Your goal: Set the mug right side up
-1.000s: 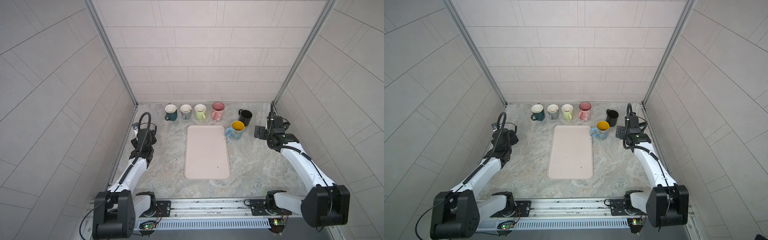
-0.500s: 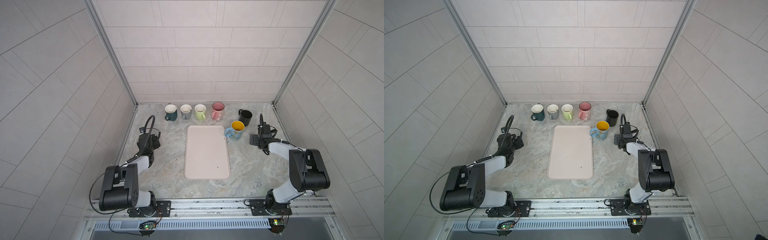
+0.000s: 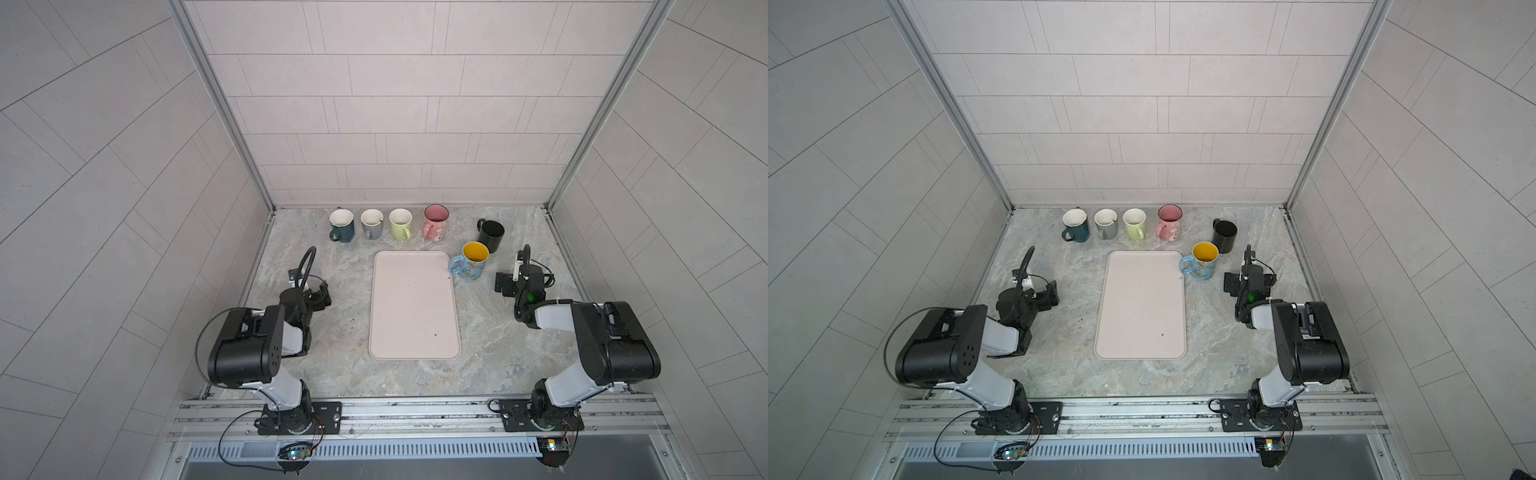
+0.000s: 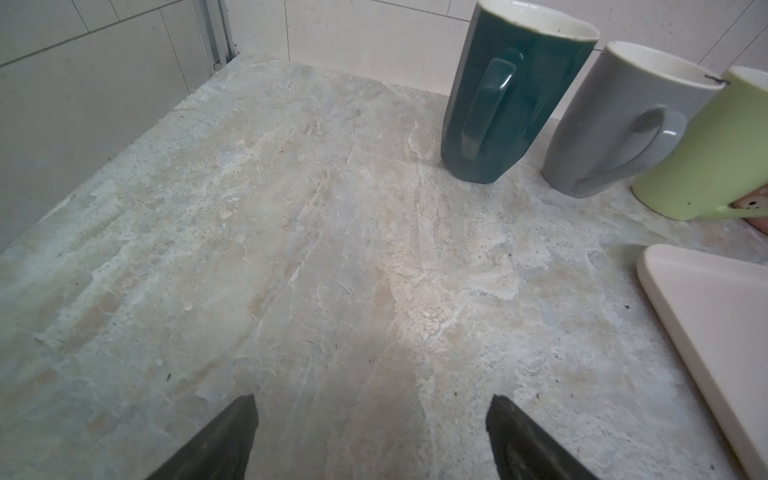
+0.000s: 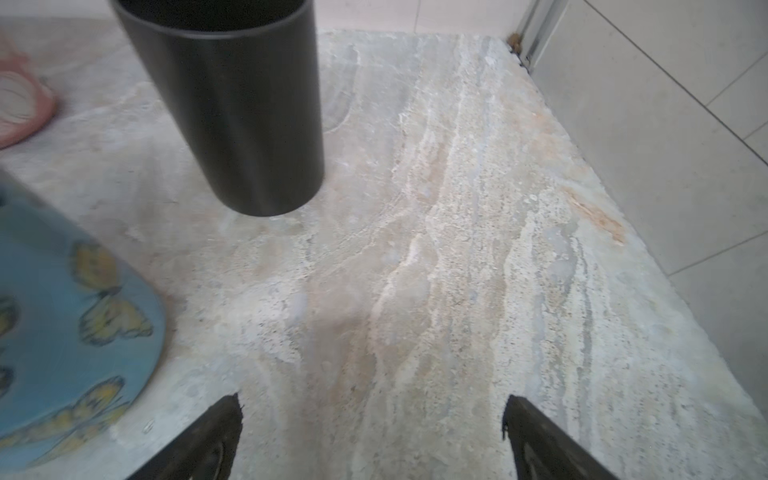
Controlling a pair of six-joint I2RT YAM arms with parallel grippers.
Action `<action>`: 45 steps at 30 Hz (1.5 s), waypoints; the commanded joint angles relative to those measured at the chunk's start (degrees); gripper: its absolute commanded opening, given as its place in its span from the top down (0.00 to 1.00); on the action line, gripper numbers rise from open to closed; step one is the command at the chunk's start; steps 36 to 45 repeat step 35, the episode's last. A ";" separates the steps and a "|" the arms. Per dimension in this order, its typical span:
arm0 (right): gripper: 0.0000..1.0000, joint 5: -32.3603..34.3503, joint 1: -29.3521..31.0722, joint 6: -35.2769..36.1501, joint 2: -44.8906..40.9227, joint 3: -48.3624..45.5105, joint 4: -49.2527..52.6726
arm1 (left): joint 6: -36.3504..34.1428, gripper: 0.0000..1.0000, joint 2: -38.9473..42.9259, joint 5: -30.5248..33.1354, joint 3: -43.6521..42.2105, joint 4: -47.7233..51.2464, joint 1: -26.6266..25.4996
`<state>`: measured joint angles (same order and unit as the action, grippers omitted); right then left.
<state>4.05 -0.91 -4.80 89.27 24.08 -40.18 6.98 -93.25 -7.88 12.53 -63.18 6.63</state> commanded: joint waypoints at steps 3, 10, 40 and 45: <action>0.01 -2.00 0.38 2.49 0.49 -5.62 -18.78 | -0.24 0.07 0.00 -1.17 1.30 -9.50 0.44; 0.01 -0.98 0.72 2.33 0.91 -3.88 -16.41 | -1.36 0.00 1.63 2.15 3.90 -1.50 -1.00; 0.01 2.74 2.75 3.75 1.08 -3.07 -15.13 | -1.93 0.00 2.02 3.85 3.90 0.42 -1.76; 0.01 2.74 2.75 3.75 1.08 -3.07 -15.13 | -1.93 0.00 2.02 3.85 3.90 0.42 -1.76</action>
